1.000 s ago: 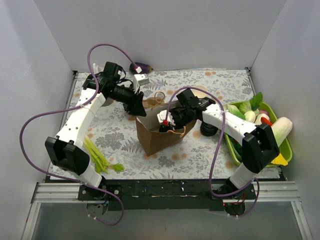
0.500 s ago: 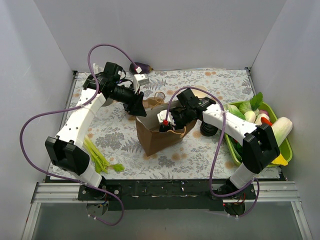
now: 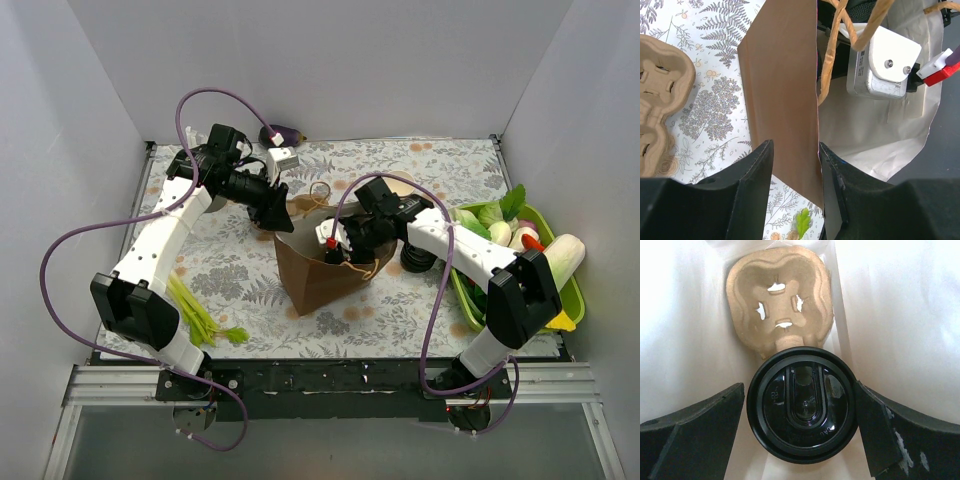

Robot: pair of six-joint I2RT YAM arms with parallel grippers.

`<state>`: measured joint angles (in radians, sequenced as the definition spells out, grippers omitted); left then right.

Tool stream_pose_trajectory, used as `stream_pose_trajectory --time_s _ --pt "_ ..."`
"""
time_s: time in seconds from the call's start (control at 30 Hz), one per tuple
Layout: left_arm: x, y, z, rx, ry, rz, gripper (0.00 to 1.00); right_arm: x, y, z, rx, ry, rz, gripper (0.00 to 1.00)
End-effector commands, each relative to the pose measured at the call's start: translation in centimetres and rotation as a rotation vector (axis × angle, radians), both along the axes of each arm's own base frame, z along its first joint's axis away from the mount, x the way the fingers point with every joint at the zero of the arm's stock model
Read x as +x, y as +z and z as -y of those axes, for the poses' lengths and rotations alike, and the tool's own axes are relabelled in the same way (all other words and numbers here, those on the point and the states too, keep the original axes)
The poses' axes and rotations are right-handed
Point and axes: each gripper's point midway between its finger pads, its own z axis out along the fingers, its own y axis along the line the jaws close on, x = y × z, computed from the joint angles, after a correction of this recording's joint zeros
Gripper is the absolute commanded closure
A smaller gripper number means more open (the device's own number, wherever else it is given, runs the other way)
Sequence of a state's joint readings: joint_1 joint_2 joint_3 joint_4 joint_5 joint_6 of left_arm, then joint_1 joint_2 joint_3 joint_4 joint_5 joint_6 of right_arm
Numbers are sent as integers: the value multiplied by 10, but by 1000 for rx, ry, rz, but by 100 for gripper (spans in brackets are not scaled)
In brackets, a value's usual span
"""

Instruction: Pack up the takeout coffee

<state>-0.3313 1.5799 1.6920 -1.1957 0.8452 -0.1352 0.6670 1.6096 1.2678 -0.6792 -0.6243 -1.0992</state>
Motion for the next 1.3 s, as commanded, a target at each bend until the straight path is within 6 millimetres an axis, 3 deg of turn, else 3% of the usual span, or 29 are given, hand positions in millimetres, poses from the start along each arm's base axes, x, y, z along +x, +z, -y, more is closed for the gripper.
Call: stream_pose_trajectory --time_s 0.0,0.33,0.7,1.27 --pt "-5 5 0 -13 -9 26 61 -16 18 9 -1 -12 -61 3" --pt "-5 3 2 -24 -11 24 62 -16 35 5 20 -8 -54 2" --pt "-7 4 2 -31 -14 22 63 -23 56 -16 84 29 -57 2" --pt "-7 8 2 -28 -8 22 65 -25 86 -32 143 37 -77 2"
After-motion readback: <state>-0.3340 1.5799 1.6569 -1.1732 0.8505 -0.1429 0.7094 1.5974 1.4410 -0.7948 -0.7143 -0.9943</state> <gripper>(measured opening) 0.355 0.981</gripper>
